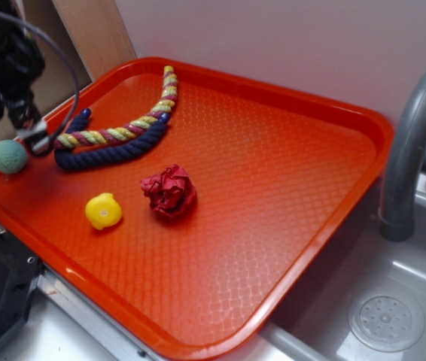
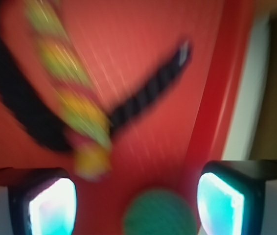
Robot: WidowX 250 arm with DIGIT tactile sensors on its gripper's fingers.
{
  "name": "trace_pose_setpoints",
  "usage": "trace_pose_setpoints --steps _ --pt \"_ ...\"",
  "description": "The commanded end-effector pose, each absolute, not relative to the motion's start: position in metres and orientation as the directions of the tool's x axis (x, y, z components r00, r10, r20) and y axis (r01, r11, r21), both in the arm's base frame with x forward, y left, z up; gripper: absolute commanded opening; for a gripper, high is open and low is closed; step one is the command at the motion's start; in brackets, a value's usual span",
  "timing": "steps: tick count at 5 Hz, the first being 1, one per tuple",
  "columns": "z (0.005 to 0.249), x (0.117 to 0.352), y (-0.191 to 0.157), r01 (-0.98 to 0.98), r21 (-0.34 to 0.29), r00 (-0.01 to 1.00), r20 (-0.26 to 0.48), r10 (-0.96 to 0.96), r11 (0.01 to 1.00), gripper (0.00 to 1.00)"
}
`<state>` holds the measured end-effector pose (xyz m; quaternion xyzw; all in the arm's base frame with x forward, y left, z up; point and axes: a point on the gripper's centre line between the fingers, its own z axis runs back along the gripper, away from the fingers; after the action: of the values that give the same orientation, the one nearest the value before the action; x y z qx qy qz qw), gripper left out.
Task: Grab the green ball.
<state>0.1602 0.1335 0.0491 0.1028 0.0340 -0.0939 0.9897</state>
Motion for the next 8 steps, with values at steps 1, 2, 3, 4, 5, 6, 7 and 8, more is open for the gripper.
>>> trace_pose_setpoints --steps 1,2,3,4,5,6,7,8 --pt "0.058 0.165 0.139 0.183 0.226 0.983 -0.053 -0.175 0.957 1.0" --pt "0.058 0.165 0.139 0.183 0.226 0.983 -0.053 -0.175 0.957 1.0" --pt "0.058 0.165 0.139 0.183 0.226 0.983 -0.053 -0.175 0.957 1.0" --pt "0.041 0.151 0.155 0.208 0.228 0.976 -0.119 -0.184 0.951 1.0" --pt "0.041 0.147 0.154 0.213 0.23 0.974 -0.12 -0.189 0.95 0.0" --pt "0.058 0.145 0.146 0.202 0.208 0.978 -0.087 -0.187 0.957 0.0" --pt "0.089 0.151 0.119 0.159 0.237 0.987 -0.009 -0.161 0.958 0.0" --pt "0.142 0.169 0.073 0.257 0.122 0.964 0.04 -0.263 0.959 0.0"
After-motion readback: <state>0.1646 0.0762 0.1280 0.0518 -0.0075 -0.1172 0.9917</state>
